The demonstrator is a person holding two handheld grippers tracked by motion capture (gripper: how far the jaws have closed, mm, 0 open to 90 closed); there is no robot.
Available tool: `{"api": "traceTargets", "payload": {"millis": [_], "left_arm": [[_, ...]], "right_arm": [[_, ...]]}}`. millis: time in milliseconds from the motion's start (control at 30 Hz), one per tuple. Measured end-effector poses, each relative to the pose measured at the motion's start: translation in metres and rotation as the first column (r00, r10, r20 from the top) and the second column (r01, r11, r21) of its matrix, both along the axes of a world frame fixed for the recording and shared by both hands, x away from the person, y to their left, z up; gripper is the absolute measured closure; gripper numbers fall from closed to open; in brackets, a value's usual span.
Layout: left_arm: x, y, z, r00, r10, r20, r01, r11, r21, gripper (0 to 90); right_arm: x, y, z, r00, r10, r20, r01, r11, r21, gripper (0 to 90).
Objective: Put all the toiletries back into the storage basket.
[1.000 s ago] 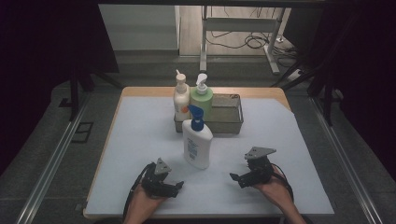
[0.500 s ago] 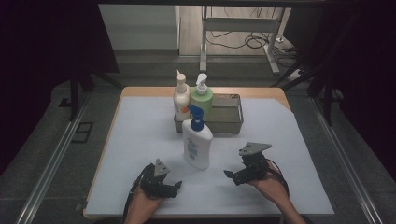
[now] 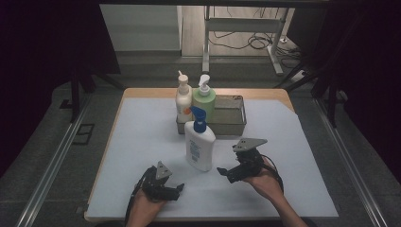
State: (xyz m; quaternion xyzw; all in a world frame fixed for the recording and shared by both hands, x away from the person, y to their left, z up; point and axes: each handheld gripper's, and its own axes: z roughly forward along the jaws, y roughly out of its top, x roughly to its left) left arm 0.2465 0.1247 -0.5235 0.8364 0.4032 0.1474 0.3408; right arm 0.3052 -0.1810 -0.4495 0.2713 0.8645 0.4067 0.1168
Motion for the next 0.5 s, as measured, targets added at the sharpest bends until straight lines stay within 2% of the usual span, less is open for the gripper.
{"api": "traceTargets", "payload": {"millis": [500], "left_arm": [[0.0,0.0,0.0,1.0,0.0,0.002,0.0,1.0,0.001,11.9]], "right_arm": [[0.006,0.027,0.02,0.9998,0.004,0.018,-0.005,0.9997,0.025,0.0]]}}
